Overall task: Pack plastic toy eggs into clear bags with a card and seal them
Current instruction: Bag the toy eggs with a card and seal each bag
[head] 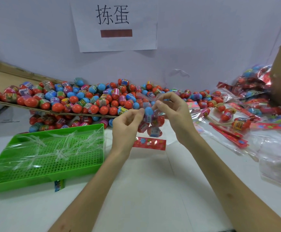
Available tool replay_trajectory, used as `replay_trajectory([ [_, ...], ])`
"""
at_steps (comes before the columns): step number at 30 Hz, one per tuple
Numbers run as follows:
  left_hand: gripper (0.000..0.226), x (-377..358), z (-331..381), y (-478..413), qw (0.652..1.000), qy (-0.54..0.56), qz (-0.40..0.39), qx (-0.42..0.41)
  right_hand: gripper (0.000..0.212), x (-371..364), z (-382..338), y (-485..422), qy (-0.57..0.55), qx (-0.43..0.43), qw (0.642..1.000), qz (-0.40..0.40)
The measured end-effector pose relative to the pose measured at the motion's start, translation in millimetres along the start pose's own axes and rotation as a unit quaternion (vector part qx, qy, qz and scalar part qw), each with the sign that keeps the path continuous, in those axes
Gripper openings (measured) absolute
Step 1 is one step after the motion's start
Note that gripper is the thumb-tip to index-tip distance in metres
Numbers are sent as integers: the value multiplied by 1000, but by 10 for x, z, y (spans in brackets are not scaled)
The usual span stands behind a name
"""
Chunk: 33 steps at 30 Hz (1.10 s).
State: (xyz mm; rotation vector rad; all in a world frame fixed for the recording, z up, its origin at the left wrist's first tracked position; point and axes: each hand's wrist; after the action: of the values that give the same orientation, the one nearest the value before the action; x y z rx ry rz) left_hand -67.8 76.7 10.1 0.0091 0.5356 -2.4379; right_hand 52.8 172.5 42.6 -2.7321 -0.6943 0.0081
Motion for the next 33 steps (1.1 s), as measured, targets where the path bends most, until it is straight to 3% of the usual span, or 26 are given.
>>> replay_trajectory([
  [1,19,10,-1,-5,1000,-5,5,-7,3,-3,-7,6,-8,-7,1000,-18],
  [4,23,25,-12,-9,999,-25,21,-17,27,-20,-29,33,-5,-11,998,-58],
  [8,28,7,0,12,999,-35,17,-7,42,-64,-20,69,39,-14,998,-58],
  [11,51,-18,28,11,997,17,-22,71,31,-36,-22,50,19,5,1000,-23],
  [16,21,7,6,-6,991,31,-81,98,28,22,-34,22,-10,14,1000,17],
  [23,34,34,-6,-11,988,83,-53,116,30,-5,-19,23,-1,17,1000,9],
  [28,40,14,-17,-8,992,53,-41,108,19,12,2,14,-7,24,999,42],
  [33,53,28,26,-25,981,-32,-141,131,17,55,0,14,-15,39,998,47],
])
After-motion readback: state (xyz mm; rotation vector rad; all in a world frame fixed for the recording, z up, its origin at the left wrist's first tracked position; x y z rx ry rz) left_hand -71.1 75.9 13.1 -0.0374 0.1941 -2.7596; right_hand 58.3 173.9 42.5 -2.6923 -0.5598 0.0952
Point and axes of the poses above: each hand's wrist, its own y-axis away from the middle knuckle, its own x-axis out of the back of the hand, z = x × y, and after that the axes turned 5 degrees about -x, right-handed
